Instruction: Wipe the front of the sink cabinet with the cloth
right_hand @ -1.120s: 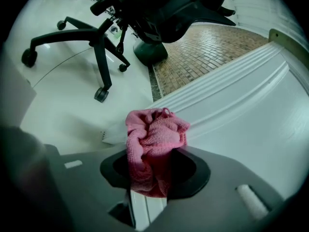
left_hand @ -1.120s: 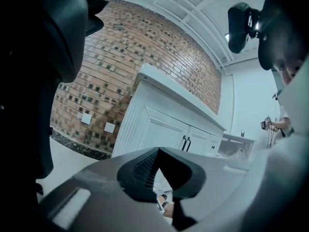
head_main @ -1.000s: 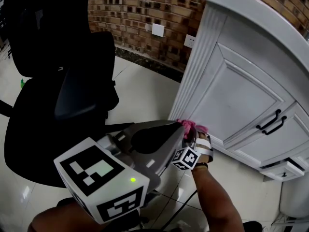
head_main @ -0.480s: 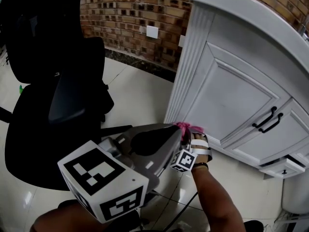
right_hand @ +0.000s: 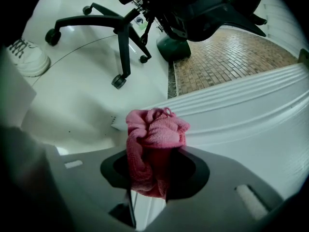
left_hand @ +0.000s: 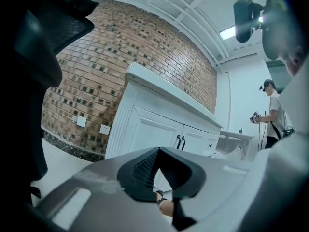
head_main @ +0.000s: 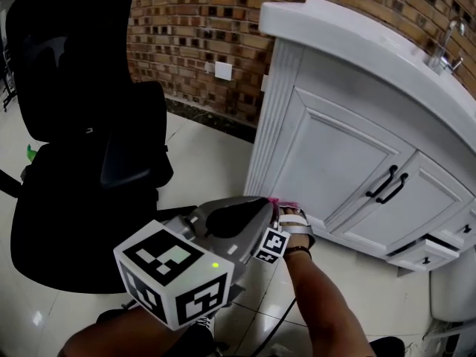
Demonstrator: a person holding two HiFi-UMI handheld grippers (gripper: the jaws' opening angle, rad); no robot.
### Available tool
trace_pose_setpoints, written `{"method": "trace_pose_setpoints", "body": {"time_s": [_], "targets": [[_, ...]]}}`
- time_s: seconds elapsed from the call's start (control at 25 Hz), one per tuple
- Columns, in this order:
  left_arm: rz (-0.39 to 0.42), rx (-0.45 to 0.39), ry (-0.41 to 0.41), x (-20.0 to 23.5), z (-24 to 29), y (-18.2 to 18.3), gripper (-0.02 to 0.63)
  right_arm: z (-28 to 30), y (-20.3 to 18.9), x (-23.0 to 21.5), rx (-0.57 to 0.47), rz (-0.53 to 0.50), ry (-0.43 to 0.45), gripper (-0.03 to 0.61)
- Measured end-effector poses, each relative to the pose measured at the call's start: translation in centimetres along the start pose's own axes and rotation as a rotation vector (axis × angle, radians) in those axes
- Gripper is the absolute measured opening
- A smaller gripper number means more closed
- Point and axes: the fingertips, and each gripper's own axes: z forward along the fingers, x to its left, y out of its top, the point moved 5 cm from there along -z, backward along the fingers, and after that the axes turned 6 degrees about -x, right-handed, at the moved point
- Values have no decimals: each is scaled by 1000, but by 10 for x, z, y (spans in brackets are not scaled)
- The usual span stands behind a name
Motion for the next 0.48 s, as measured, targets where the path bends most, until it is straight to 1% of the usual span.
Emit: {"method": "trace_pose_setpoints", "body": {"time_s": [0.12, 0.2, 0.28, 0.32, 0.36, 0.4, 0.48], "targets": [[22, -12, -7, -9, 0, 0, 3, -3, -1, 0, 13, 15, 63, 149], [38, -9, -15, -12, 0, -1, 3, -12, 2, -6, -11, 52, 95, 149], [50, 0, -31, -16, 2, -3, 3, -31, 7, -16, -55, 102, 94, 149], [55, 6, -45, -21, 3, -3, 3, -45, 9, -21, -84, 153, 90, 149], [61, 12, -62, -26, 4, -3, 3, -62, 12, -28, -121, 234, 89, 149], [67, 16, -81, -31, 5, -3, 3, -81, 14, -35, -165, 343, 90, 149], [76, 25, -113, -43, 6, -4, 3, -126, 17, -53, -267, 592, 104, 149]]}}
